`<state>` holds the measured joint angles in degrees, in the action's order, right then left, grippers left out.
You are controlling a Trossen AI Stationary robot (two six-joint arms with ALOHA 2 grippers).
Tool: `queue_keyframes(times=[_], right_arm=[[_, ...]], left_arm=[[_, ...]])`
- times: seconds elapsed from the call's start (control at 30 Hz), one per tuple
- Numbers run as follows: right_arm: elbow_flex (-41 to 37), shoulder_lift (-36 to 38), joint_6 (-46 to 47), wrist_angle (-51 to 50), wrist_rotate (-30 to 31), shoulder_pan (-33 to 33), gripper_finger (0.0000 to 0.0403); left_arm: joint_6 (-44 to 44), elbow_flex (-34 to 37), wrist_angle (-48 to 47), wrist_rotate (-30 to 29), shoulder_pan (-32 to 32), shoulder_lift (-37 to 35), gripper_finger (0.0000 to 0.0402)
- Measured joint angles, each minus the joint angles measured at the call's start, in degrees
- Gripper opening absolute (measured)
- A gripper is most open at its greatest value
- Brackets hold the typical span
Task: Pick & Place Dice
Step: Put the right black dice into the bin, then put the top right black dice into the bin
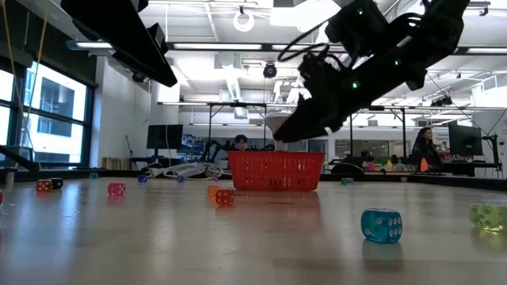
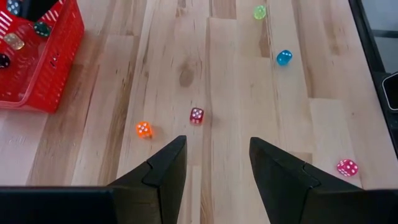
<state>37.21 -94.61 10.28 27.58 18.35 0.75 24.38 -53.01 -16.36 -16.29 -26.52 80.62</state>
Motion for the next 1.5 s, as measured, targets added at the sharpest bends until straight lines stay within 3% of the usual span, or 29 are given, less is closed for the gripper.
queue_keyframes(times=[0.17,0.4,0.53,0.67,0.83,1.23,1.33,1.5], right_arm=[[0.0,0.0,-0.1,0.4,-0.7,0.0,0.0235],[0.0,0.0,-1.7,3.8,-0.7,1.8,0.0232],[0.0,0.0,-4.7,4.8,-0.5,3.6,0.0231],[0.0,0.0,-6.9,6.2,-0.1,4.3,0.0231],[0.0,0.0,-7.2,8.0,2.5,4.2,0.0231],[0.0,0.0,-9.1,9.6,4.3,4.4,0.0231],[0.0,0.1,-9.1,11.2,4.0,5.6,0.0231],[0.0,0.2,-9.1,12.1,4.2,9.1,0.0231]], left_arm=[[-4.1,0.0,3.0,-1.3,0.4,0.0,0.0169],[-30.7,0.0,15.4,-5.3,6.1,3.7,0.0169],[-36.1,0.0,23.4,-5.4,12.1,8.4,0.0169],[-37.2,0.0,27.6,-5.3,17.0,12.1,0.0169],[-37.2,0.1,29.6,-0.6,20.7,13.9,0.0169],[-36.5,0.0,30.0,1.1,20.0,12.8,0.0169],[-34.6,0.0,24.1,1.0,17.3,9.6,0.0169],[-27.6,0.0,4.5,1.5,12.7,1.8,0.0169]])
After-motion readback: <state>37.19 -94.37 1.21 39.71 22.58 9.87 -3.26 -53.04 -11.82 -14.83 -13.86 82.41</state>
